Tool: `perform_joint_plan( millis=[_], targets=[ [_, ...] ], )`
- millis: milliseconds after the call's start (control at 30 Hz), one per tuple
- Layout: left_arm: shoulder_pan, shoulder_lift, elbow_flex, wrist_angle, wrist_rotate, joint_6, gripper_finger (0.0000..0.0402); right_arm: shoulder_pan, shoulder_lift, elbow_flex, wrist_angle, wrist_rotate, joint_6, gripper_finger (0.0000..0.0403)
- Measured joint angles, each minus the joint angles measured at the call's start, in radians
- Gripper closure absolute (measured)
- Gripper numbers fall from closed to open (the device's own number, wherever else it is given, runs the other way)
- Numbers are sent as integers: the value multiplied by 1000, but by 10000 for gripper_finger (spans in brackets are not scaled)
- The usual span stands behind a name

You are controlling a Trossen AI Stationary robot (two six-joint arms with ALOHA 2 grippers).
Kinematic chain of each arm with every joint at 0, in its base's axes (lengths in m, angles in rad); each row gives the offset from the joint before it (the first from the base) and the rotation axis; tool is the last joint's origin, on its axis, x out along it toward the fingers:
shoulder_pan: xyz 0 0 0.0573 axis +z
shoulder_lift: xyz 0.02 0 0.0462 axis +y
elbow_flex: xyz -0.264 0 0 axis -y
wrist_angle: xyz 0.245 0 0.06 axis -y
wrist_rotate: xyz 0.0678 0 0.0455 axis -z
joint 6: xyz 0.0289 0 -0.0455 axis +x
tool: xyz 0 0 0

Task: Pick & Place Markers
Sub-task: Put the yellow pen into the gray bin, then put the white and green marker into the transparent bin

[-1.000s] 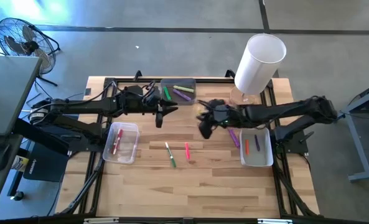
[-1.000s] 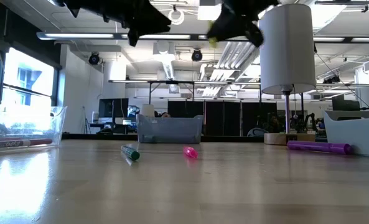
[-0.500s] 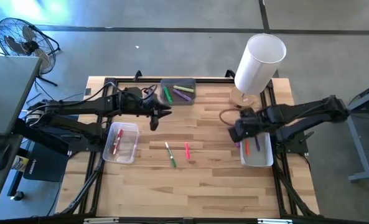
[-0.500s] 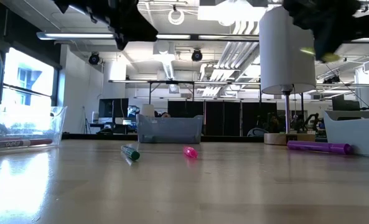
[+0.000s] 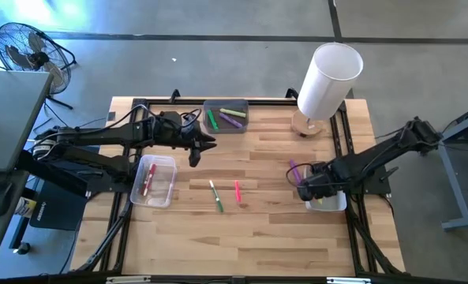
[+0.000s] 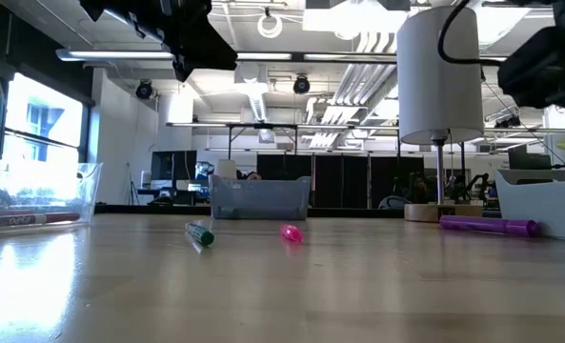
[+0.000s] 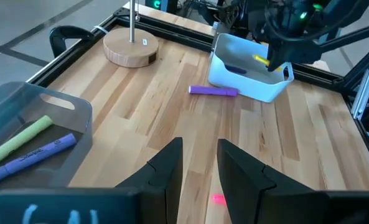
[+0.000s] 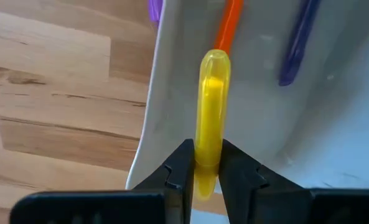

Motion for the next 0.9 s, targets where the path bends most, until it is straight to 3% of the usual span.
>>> perform_joint_plan(
  millis=[700, 900],
  targets=[
    [0, 3, 0, -44, 5, -62, 305, 15, -44, 4, -17, 29, 20, 252],
    [0, 41, 1, -81, 26, -23, 302, 15, -129, 4, -13, 120, 40, 253]
  ],
)
